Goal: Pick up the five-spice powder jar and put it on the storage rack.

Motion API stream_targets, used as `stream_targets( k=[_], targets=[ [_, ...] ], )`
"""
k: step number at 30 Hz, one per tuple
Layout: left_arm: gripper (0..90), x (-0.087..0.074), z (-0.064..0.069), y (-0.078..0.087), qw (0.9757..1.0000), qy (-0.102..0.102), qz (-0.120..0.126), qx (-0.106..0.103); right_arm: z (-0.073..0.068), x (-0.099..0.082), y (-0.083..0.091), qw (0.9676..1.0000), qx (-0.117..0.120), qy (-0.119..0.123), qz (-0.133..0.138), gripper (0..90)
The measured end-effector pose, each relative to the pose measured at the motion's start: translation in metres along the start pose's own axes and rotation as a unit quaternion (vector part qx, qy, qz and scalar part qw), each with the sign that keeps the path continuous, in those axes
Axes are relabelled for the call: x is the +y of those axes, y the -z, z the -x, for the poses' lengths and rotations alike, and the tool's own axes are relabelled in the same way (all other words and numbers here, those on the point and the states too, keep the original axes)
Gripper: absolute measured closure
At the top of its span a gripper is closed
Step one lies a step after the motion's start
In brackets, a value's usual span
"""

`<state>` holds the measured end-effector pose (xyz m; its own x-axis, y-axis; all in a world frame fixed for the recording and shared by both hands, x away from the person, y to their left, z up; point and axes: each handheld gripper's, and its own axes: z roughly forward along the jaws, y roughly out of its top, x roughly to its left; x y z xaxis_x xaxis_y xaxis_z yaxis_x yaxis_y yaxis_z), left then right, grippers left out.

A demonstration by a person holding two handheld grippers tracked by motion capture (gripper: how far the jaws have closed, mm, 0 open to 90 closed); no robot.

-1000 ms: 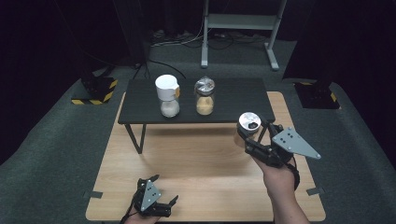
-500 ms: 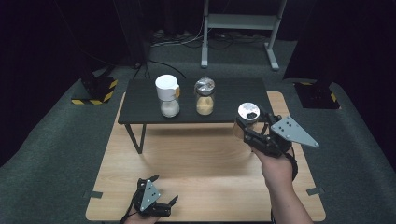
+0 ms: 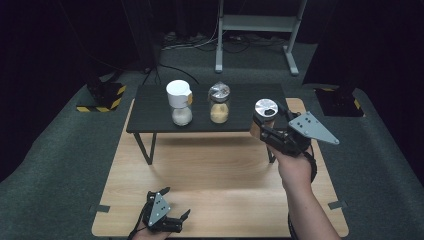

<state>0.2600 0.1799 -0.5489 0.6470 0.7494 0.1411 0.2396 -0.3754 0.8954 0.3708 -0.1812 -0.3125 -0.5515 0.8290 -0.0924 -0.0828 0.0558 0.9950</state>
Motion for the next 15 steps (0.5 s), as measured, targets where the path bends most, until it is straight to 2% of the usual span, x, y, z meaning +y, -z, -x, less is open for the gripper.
stream_targets(
  k=[15],
  targets=[
    [0.5, 0.0, 0.0, 0.0, 1.0, -0.002, 0.001, -0.002, 0.009, -0.005, -0.024, 0.9999, -0.008, -0.007, -0.004, 34.5]
  ],
)
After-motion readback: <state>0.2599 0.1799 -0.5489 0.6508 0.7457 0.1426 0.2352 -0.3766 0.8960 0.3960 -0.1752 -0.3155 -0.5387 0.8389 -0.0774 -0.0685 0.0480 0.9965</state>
